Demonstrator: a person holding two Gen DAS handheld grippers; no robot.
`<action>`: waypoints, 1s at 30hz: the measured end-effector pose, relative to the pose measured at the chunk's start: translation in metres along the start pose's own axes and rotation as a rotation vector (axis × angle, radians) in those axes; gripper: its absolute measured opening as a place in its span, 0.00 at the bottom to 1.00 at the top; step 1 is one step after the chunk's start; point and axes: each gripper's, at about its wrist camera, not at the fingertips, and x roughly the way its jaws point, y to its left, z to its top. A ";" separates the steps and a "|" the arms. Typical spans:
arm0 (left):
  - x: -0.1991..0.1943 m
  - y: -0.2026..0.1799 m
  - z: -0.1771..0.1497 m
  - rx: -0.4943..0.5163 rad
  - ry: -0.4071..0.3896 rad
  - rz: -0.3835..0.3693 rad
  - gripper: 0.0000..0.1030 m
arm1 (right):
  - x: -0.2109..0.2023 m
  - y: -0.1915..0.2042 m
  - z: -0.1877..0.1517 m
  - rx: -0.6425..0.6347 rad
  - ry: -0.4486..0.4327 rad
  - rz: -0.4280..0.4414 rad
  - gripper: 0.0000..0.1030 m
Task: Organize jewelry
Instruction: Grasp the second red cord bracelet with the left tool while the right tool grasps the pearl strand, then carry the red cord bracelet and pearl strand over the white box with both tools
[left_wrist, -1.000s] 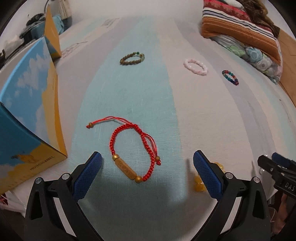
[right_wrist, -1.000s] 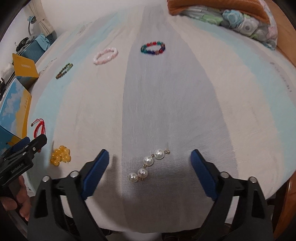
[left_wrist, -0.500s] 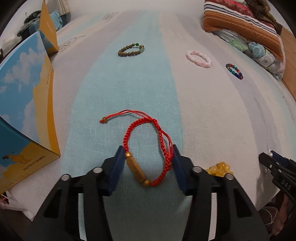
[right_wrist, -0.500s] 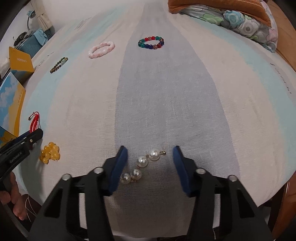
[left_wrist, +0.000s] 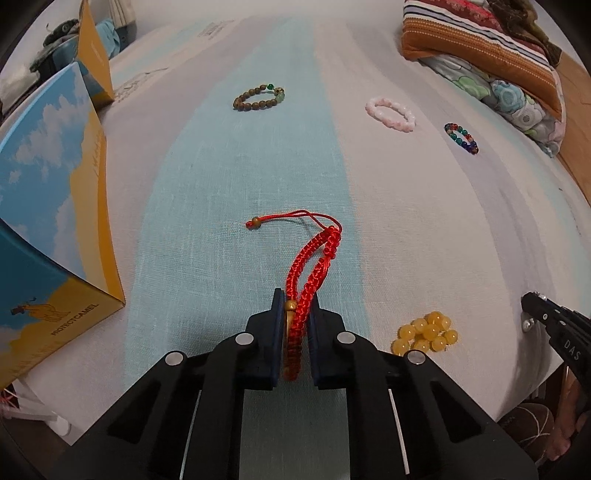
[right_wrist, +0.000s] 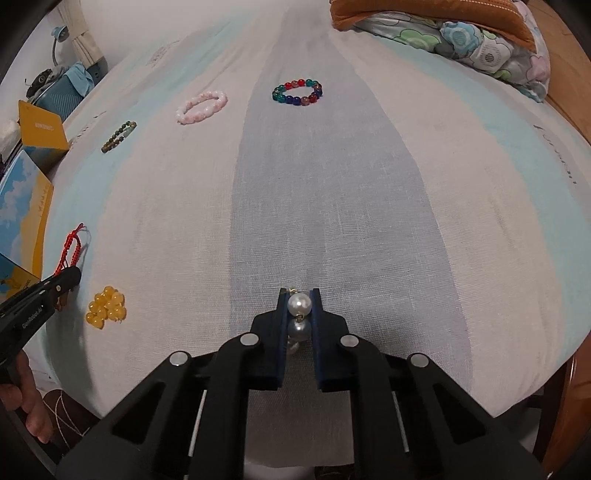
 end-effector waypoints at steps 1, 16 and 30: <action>-0.001 0.000 0.000 -0.001 -0.001 -0.001 0.11 | -0.001 -0.001 0.000 0.001 0.000 0.002 0.10; -0.019 -0.003 0.005 0.012 -0.026 -0.004 0.11 | -0.017 0.000 0.002 -0.001 -0.038 0.019 0.10; -0.049 -0.001 0.012 0.021 -0.070 0.003 0.11 | -0.042 0.010 0.014 -0.019 -0.086 0.021 0.10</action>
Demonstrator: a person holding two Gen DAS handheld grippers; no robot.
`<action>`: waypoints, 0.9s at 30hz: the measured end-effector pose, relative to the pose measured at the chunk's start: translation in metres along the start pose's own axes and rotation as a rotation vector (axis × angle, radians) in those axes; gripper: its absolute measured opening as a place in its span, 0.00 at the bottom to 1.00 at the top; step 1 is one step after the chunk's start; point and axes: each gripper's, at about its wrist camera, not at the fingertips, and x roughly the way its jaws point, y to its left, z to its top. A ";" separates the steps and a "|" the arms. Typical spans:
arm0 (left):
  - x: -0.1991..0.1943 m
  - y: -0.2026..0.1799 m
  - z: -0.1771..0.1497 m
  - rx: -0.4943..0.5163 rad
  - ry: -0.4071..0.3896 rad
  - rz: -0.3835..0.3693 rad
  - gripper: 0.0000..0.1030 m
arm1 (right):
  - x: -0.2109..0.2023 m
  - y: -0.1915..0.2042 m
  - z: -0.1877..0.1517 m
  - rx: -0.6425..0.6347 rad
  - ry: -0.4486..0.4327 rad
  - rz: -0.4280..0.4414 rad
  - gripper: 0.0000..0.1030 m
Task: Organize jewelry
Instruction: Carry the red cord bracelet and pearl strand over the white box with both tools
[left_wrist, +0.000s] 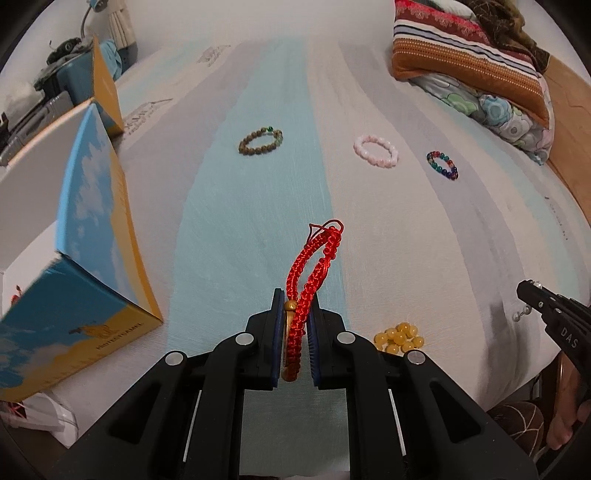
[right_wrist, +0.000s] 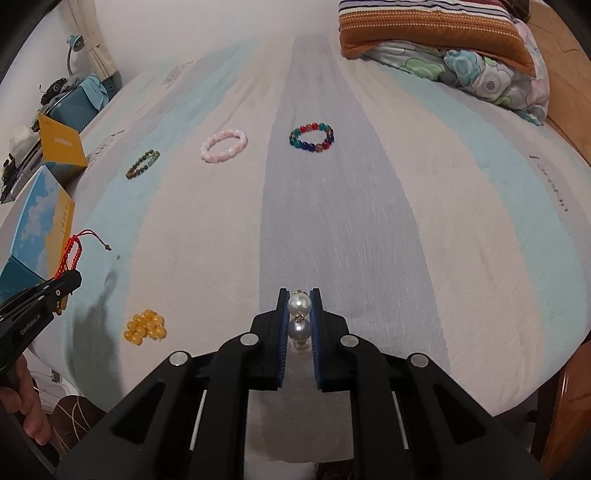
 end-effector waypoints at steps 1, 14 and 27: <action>-0.002 0.001 0.001 -0.001 -0.002 0.001 0.11 | -0.002 0.001 0.002 0.001 -0.003 0.001 0.10; -0.030 0.012 0.020 -0.015 -0.045 0.009 0.11 | -0.027 0.033 0.029 -0.049 -0.057 0.011 0.10; -0.062 0.039 0.040 -0.041 -0.087 0.057 0.11 | -0.041 0.072 0.050 -0.102 -0.091 0.017 0.10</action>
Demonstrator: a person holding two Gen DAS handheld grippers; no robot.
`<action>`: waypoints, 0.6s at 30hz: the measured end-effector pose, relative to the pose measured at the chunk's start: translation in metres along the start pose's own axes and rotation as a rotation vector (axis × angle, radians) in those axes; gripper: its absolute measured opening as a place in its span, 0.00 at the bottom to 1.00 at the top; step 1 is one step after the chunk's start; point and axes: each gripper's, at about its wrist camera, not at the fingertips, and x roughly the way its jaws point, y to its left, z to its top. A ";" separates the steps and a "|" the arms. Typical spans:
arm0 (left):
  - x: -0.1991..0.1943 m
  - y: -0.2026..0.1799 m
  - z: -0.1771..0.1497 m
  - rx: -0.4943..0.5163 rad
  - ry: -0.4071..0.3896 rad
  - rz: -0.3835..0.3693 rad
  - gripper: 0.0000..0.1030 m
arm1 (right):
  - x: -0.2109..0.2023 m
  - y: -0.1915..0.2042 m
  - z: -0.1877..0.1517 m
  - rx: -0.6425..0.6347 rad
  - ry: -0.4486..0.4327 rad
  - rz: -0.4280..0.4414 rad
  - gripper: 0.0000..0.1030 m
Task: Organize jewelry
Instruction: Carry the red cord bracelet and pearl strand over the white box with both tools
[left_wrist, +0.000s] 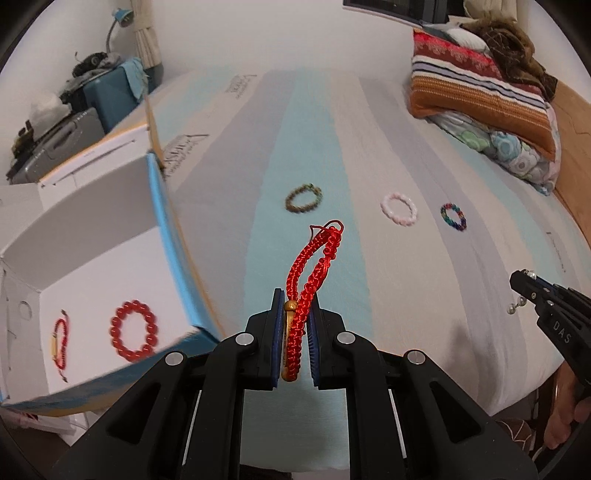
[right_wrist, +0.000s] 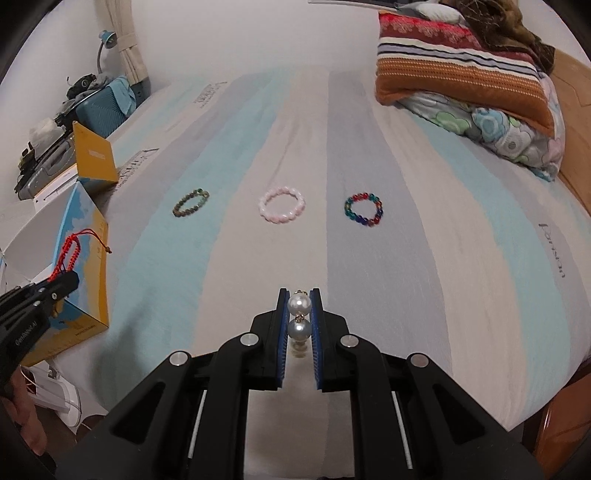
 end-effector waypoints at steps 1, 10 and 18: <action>-0.003 0.004 0.002 -0.007 -0.004 0.004 0.11 | 0.000 0.003 0.001 -0.005 -0.001 0.003 0.10; -0.020 0.045 0.007 -0.068 -0.027 0.025 0.11 | -0.007 0.037 0.012 -0.043 -0.022 0.031 0.10; -0.035 0.085 0.008 -0.108 -0.042 0.055 0.11 | -0.017 0.089 0.027 -0.091 -0.043 0.077 0.10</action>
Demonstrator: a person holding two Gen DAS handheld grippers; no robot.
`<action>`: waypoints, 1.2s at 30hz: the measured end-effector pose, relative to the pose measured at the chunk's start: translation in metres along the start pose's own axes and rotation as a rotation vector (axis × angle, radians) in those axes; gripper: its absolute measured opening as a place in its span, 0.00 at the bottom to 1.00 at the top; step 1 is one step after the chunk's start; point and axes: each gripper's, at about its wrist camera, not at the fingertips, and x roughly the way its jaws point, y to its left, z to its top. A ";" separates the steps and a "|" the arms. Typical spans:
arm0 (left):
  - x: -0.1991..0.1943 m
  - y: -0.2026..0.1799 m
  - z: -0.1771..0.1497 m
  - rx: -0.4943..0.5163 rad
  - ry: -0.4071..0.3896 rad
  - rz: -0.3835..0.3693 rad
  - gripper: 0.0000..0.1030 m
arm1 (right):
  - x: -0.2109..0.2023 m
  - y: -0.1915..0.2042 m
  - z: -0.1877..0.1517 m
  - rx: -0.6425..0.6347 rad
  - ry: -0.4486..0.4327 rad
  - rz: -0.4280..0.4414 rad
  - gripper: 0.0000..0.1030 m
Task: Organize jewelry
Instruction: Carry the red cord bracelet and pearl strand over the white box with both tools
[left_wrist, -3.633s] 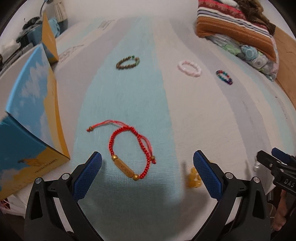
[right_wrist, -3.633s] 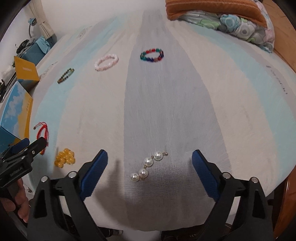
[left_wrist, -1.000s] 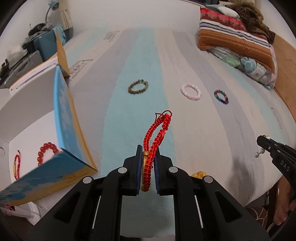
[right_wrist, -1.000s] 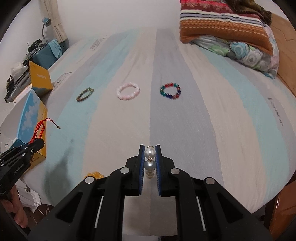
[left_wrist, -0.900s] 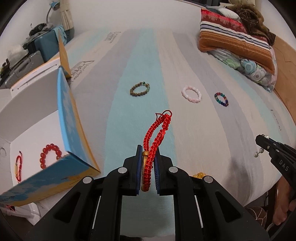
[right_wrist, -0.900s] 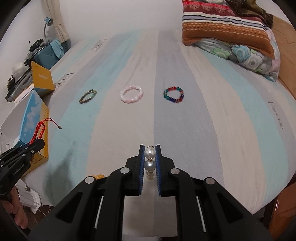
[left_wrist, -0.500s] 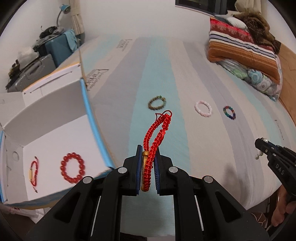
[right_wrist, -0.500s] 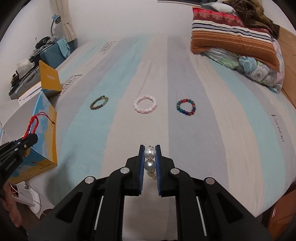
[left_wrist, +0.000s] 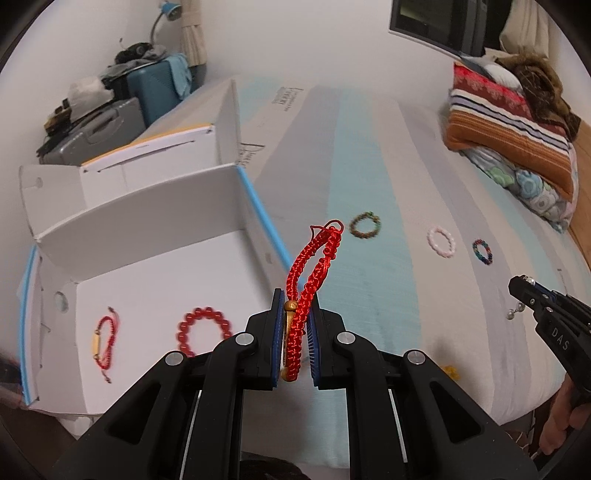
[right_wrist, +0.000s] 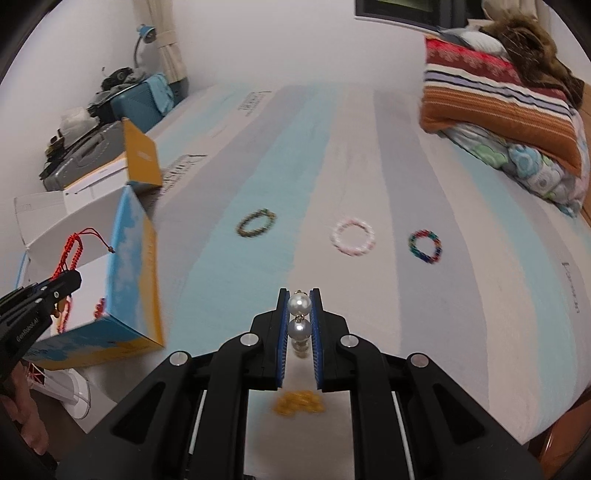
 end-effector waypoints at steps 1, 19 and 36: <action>-0.002 0.005 0.001 -0.005 -0.001 0.003 0.11 | -0.001 0.006 0.003 -0.007 -0.003 0.005 0.10; -0.017 0.127 -0.012 -0.145 0.010 0.102 0.11 | -0.015 0.144 0.029 -0.160 -0.056 0.132 0.10; 0.005 0.197 -0.038 -0.216 0.089 0.169 0.11 | 0.019 0.234 0.013 -0.258 0.018 0.222 0.10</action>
